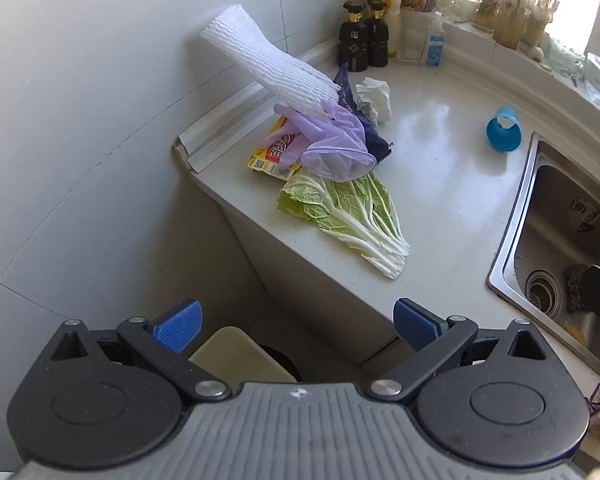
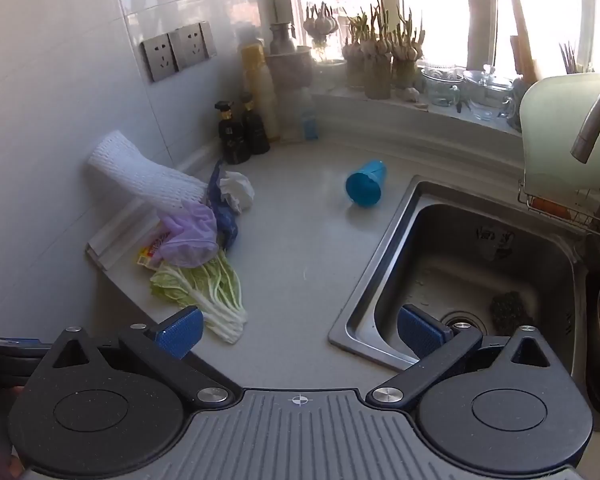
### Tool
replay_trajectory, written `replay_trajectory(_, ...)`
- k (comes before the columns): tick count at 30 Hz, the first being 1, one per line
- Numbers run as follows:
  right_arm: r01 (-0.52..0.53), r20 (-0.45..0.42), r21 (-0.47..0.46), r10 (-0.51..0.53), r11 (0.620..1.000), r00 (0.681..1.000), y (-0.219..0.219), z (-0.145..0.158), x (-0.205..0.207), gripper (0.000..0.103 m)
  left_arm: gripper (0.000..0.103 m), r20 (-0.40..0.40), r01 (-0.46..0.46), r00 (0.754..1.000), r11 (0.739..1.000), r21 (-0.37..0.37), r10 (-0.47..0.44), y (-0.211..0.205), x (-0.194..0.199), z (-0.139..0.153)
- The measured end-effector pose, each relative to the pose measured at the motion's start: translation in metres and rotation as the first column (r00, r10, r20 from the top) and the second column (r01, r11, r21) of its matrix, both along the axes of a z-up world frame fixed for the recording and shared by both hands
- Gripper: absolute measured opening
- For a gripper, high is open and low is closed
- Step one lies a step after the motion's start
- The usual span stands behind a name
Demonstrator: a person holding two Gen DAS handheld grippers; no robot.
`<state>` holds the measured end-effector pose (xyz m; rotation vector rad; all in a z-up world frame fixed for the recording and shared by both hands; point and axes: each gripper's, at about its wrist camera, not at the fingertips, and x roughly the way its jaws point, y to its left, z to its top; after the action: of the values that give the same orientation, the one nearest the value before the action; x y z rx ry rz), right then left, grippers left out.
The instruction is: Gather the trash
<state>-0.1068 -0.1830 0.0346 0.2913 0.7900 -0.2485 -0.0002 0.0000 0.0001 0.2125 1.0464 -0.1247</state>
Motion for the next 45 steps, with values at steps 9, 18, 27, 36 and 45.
replay_trajectory(9,-0.008,-0.012,-0.005,0.008,1.000,1.000,0.007,0.006,0.010,0.103,0.102,-0.009,0.008,1.000,1.000,-0.031,-0.008,0.004,0.006,0.019)
replay_trajectory(18,-0.031,0.001,-0.028,0.031,0.999,1.000,0.008,0.006,0.006,0.103,0.102,0.002,-0.003,1.000,0.998,-0.071,0.003,0.003,0.006,0.024)
replay_trajectory(27,-0.021,0.003,-0.039,0.021,0.999,1.000,0.010,0.007,0.005,0.103,0.102,0.014,-0.004,1.000,0.995,-0.096,0.005,0.007,0.001,0.023)
replay_trajectory(36,-0.011,0.010,-0.037,0.011,0.999,1.000,0.008,0.008,0.004,0.103,0.102,0.030,0.008,1.000,0.994,-0.109,-0.005,0.007,-0.003,0.022)
replay_trajectory(45,-0.004,0.008,-0.035,0.004,0.999,1.000,0.008,0.006,0.003,0.103,0.102,0.034,0.013,0.999,0.993,-0.117,-0.009,0.006,-0.003,0.021)
